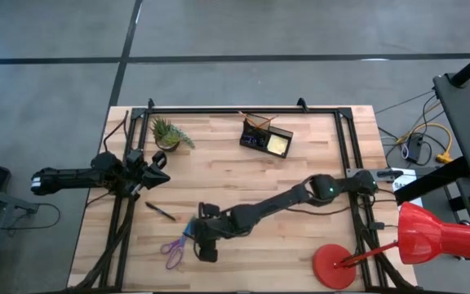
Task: Pick and place office supplies into organizer
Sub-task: Put the bottom black pen into the black desk organizer
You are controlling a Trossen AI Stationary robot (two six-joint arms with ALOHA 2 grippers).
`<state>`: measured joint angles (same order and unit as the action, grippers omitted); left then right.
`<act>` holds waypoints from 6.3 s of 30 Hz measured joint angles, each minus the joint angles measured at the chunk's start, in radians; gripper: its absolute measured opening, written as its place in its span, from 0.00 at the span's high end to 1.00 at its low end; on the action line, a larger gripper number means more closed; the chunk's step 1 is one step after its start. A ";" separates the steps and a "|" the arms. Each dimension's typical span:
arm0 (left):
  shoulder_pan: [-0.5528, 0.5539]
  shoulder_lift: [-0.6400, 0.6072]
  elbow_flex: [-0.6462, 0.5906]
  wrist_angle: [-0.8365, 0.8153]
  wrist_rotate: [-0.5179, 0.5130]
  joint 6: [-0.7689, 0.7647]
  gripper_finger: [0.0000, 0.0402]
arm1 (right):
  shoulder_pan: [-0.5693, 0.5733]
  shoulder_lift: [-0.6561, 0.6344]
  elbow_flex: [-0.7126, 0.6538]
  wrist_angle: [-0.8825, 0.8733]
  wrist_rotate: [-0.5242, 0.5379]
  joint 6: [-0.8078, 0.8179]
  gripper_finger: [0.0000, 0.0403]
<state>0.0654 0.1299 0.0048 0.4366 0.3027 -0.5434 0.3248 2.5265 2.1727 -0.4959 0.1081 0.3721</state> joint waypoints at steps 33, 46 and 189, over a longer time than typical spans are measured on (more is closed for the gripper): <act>0.000 -0.001 0.000 0.000 0.000 0.000 1.00 | -0.018 0.100 0.002 0.062 0.110 0.125 0.94; 0.000 -0.001 0.000 0.000 0.000 0.000 1.00 | -0.039 -0.057 0.000 -0.113 0.167 0.694 0.94; -0.001 0.000 0.000 -0.013 0.000 -0.001 1.00 | -0.909 -0.813 -1.020 0.289 -0.194 2.390 0.91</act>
<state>0.0647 0.1303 0.0048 0.4233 0.3031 -0.5442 -0.5846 1.7138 1.1522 -0.2066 -0.0859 2.7624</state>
